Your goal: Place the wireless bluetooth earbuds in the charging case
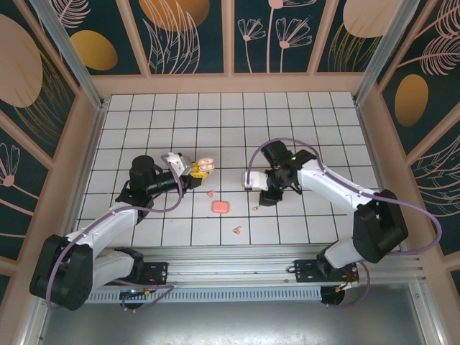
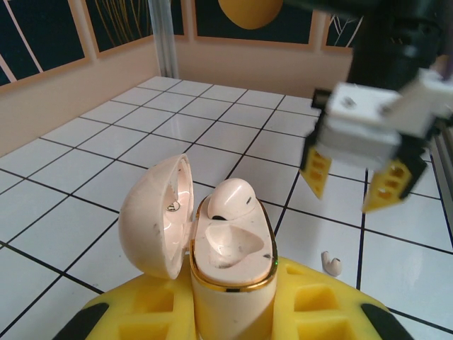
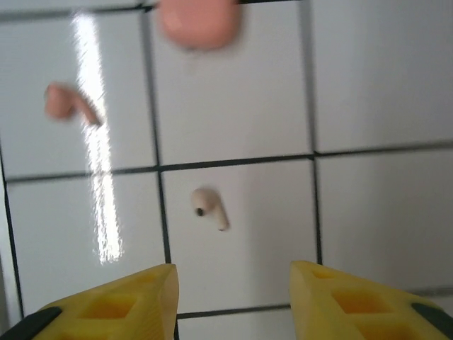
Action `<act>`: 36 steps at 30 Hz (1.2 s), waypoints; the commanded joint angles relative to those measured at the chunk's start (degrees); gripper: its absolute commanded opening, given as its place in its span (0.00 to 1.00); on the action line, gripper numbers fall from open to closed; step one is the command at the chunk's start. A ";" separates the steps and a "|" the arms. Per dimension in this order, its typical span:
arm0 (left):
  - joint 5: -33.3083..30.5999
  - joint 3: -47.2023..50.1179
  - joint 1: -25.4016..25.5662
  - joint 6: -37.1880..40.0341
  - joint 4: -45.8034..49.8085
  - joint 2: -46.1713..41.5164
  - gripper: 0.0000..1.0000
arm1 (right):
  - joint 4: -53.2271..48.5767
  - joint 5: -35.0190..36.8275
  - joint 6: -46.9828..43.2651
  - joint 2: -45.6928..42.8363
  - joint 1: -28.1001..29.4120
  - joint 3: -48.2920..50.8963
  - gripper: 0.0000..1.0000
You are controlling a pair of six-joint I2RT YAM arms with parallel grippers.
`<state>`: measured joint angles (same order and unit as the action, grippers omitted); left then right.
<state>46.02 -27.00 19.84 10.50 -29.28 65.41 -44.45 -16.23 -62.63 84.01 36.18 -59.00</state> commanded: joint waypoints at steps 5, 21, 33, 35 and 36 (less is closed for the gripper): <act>1.00 -0.41 0.21 0.62 -0.08 -0.10 0.17 | 8.26 0.72 -20.99 2.73 3.09 6.06 0.43; 1.35 -0.29 0.16 0.25 -0.35 0.77 0.17 | 9.97 -0.37 -23.59 8.03 3.72 5.51 0.35; 0.95 -0.29 0.20 0.69 0.52 0.60 0.17 | 9.29 -0.04 -24.21 12.15 3.63 3.63 0.28; 0.95 -0.33 0.18 0.69 0.54 0.60 0.17 | 9.02 0.10 -24.02 12.82 3.63 3.16 0.26; 0.84 -0.26 0.20 0.66 0.58 0.60 0.17 | 8.82 0.19 -23.94 13.18 3.63 3.00 0.25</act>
<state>46.02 -27.00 19.84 10.50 -29.12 65.91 -34.41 -16.08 -85.65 95.88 39.48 -54.43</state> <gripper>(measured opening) 0.189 0.259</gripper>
